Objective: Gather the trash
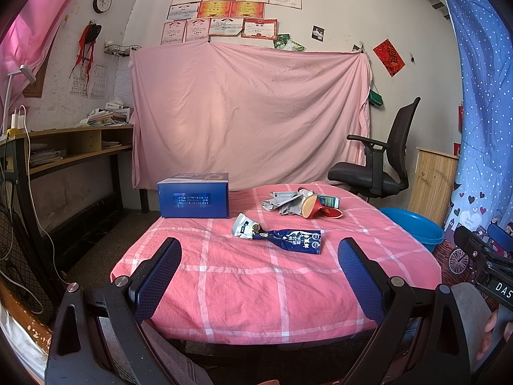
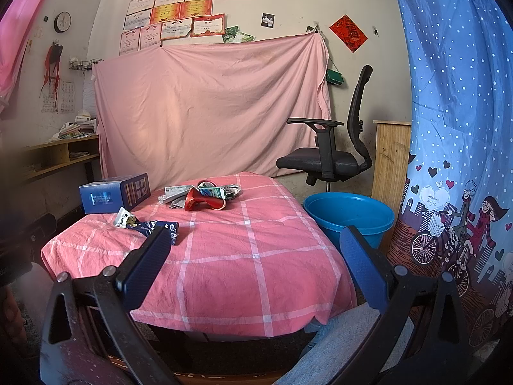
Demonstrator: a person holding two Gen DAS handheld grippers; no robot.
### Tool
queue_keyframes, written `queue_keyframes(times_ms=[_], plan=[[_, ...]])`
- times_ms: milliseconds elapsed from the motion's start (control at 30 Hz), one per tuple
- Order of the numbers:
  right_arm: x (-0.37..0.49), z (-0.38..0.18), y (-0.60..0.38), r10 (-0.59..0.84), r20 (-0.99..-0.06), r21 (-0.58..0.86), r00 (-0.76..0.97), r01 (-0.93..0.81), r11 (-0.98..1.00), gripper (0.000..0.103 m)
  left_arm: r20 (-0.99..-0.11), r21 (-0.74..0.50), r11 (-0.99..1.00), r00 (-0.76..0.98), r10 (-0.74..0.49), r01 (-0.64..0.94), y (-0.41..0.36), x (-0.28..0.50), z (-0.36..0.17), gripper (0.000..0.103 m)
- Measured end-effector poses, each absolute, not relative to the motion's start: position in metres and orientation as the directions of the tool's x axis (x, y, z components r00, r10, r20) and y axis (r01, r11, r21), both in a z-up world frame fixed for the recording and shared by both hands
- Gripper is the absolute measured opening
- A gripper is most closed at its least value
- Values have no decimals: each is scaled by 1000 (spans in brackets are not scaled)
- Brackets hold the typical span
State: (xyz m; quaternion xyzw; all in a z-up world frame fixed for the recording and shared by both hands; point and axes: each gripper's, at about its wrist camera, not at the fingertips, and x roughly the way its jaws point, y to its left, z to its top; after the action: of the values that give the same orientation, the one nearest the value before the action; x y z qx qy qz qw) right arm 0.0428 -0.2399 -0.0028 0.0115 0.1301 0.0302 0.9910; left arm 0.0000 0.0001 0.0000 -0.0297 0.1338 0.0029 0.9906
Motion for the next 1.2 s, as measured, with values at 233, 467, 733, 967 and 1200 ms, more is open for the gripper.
queue_keyframes(times_ms=[233, 467, 733, 967, 1200], plan=[[43, -3, -240, 63, -258, 32, 964, -57, 998, 103, -265, -59, 998, 964, -2, -14, 0, 0, 0, 96], [43, -3, -240, 63, -258, 31, 964, -57, 998, 103, -265, -59, 998, 964, -2, -14, 0, 0, 0, 96], [43, -4, -240, 63, -258, 32, 964, -57, 998, 103, -265, -59, 998, 964, -2, -14, 0, 0, 0, 96], [43, -3, -241, 64, -258, 33, 964, -57, 998, 103, -268, -58, 998, 964, -1, -15, 0, 0, 0, 96], [44, -3, -241, 65, -261, 35, 963, -58, 998, 103, -278, -52, 998, 961, 1, -16, -2, 2, -1, 96]])
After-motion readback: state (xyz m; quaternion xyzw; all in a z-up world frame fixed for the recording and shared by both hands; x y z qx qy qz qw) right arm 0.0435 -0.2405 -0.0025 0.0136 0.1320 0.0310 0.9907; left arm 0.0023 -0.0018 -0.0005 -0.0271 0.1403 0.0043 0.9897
